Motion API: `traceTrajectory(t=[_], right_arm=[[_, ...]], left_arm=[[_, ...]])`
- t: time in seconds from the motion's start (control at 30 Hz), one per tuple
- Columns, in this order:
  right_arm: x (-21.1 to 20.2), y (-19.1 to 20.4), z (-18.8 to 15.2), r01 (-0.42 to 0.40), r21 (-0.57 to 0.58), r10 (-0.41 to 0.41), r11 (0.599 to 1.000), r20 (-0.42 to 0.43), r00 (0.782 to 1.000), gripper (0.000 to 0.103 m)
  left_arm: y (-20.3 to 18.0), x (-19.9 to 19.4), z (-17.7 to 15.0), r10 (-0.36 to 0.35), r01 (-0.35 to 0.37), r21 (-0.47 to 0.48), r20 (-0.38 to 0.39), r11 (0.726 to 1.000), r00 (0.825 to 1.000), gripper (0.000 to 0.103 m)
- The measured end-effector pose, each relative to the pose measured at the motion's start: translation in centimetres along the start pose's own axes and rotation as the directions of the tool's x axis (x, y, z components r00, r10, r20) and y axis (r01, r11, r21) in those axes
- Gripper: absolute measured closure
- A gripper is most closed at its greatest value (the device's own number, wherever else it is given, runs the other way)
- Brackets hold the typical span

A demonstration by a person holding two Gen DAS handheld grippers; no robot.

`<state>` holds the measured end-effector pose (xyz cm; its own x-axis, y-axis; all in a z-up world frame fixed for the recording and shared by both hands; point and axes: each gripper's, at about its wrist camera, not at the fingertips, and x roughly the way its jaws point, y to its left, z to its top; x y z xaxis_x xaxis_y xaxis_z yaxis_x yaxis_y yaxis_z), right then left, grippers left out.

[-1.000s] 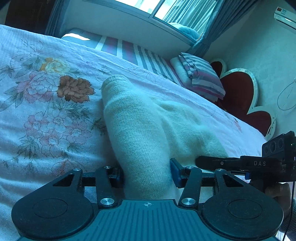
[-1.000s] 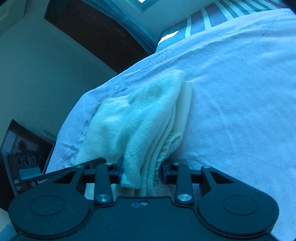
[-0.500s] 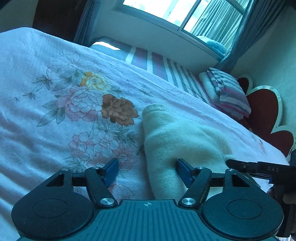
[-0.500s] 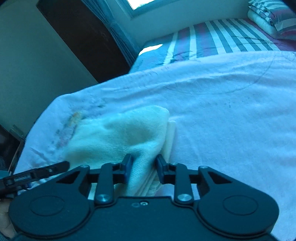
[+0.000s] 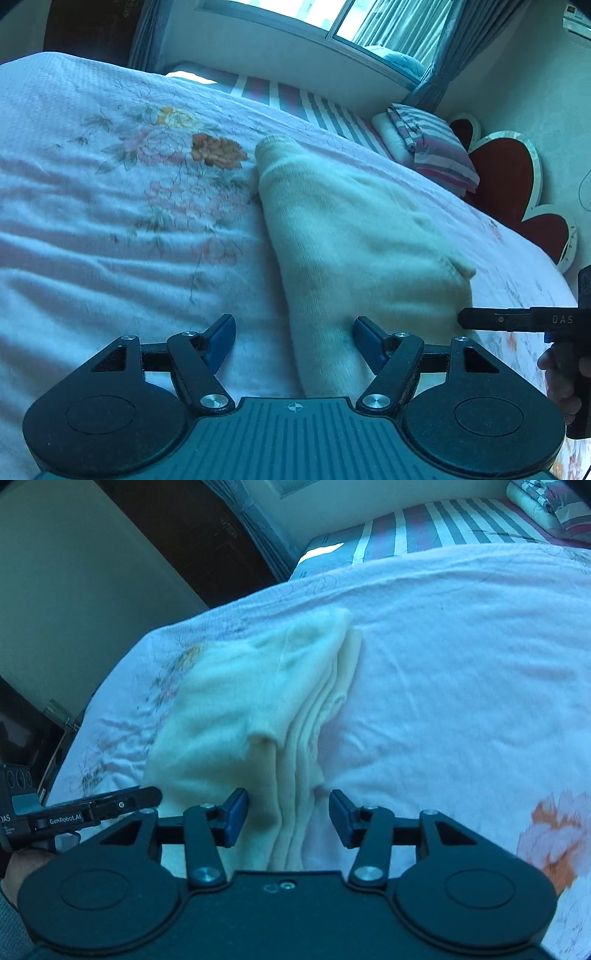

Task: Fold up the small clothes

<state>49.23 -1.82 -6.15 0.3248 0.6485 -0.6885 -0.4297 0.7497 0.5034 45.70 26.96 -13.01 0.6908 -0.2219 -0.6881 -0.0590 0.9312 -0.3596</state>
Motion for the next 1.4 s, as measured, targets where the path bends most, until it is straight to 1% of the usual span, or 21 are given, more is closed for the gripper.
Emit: traceTrajectory(t=[0.03,0.1,0.17,0.27,0.3,0.33,0.4,0.5,0.63,0.67,0.73,0.77,0.8,0.83,0.87,1.0,1.07,1.13,1.17,1.23,1.4], right_arm=[[0.2,0.1,-0.6,0.020,-0.006,-0.020,1.000,-0.007,1.000,0.057],[-0.2,0.1,-1.1,0.023,0.000,-0.023,1.000,0.005,1.000,0.057],[-1.1,0.3,-1.3,0.024,0.017,-0.024,1.000,0.008,1.000,0.055],[-2.2,1.0,-2.1,0.026,-0.012,-0.025,1.000,0.024,0.999,0.055],[-1.9,1.1,-2.4,0.044,-0.020,-0.044,0.999,0.007,0.999,0.055],[-1.4,1.0,-2.7,0.070,-0.025,-0.071,0.997,-0.015,0.997,0.056],[-1.2,1.3,-3.3,0.086,-0.064,-0.086,0.994,0.007,0.996,0.056],[-1.1,1.5,-3.4,0.097,-0.077,-0.096,0.992,0.018,0.995,0.056],[-1.7,2.0,-3.4,0.114,-0.097,-0.113,0.989,0.011,0.993,0.050],[-2.5,2.4,-3.6,0.114,-0.099,-0.112,0.989,0.024,0.993,0.041],[-5.1,2.9,-4.4,0.093,-0.120,-0.083,0.988,0.080,0.993,0.029],[-6.1,3.1,-5.0,0.101,-0.128,-0.090,0.987,0.088,0.992,0.028],[-7.2,3.3,-5.6,0.108,-0.136,-0.095,0.985,0.097,0.991,0.028],[-8.2,3.5,-6.4,0.113,-0.142,-0.098,0.983,0.111,0.989,0.028],[-9.0,3.7,-7.1,0.121,-0.148,-0.104,0.982,0.119,0.987,0.028],[-13.2,5.3,-10.8,0.182,-0.154,-0.151,0.971,0.192,0.970,0.023],[-15.4,6.4,-12.8,0.193,-0.161,-0.156,0.968,0.221,0.963,0.022],[-17.4,7.8,-14.7,0.219,-0.179,-0.174,0.959,0.240,0.955,0.021],[-18.3,8.4,-15.6,0.235,-0.190,-0.185,0.953,0.248,0.951,0.021],[-20.1,9.8,-17.4,0.285,-0.203,-0.222,0.937,0.282,0.933,0.021],[-24.7,13.4,-22.1,0.358,-0.192,-0.276,0.914,0.356,0.893,0.020]], left_arm=[[-0.1,-0.3,-0.6,0.006,-0.006,0.003,0.011,1.000,1.000,0.033],[-0.4,-1.0,-1.2,0.015,-0.015,0.003,0.011,1.000,1.000,0.033],[-0.6,-1.8,-1.6,-0.007,0.008,-0.015,0.012,1.000,1.000,0.033],[-1.0,-2.2,-2.5,-0.022,0.022,0.000,0.012,1.000,1.000,0.033],[-1.1,-2.0,-2.9,-0.010,0.010,0.010,0.004,1.000,1.000,0.033],[-1.3,-1.9,-3.3,0.001,-0.002,0.038,0.016,0.999,1.000,0.033],[-2.1,-1.9,-3.5,0.034,-0.035,0.086,0.017,0.996,0.999,0.033],[-2.8,-2.2,-3.9,0.068,-0.071,0.126,0.028,0.989,0.997,0.033],[-3.8,-3.8,-4.4,0.123,-0.131,0.108,0.072,0.986,0.990,0.033],[-4.2,-4.6,-4.6,0.130,-0.139,0.103,0.089,0.985,0.988,0.033],[-5.3,-6.8,-5.6,0.126,-0.139,0.088,0.135,0.986,0.983,0.032],[-5.6,-7.6,-6.0,0.126,-0.138,0.082,0.143,0.987,0.982,0.029],[-6.0,-8.5,-6.7,0.132,-0.145,0.077,0.149,0.986,0.980,0.015],[-6.3,-9.2,-7.3,0.138,-0.153,0.081,0.163,0.985,0.977,0.007],[-6.7,-9.9,-8.1,0.144,-0.161,0.089,0.169,0.983,0.975,0.007],[-8.3,-12.3,-10.5,0.176,-0.191,0.096,0.149,0.977,0.973,0.007],[-9.7,-14.5,-11.7,0.185,-0.204,0.102,0.167,0.974,0.968,0.007],[-11.4,-16.7,-12.9,0.173,-0.197,0.118,0.185,0.973,0.967,0.003],[-12.1,-17.8,-13.6,0.175,-0.203,0.126,0.203,0.971,0.963,0.003],[-13.6,-20.0,-15.0,0.149,-0.188,0.161,0.227,0.969,0.963,0.003],[-15.6,-25.8,-18.2,0.119,-0.168,0.169,0.264,0.971,0.957,0.003]])
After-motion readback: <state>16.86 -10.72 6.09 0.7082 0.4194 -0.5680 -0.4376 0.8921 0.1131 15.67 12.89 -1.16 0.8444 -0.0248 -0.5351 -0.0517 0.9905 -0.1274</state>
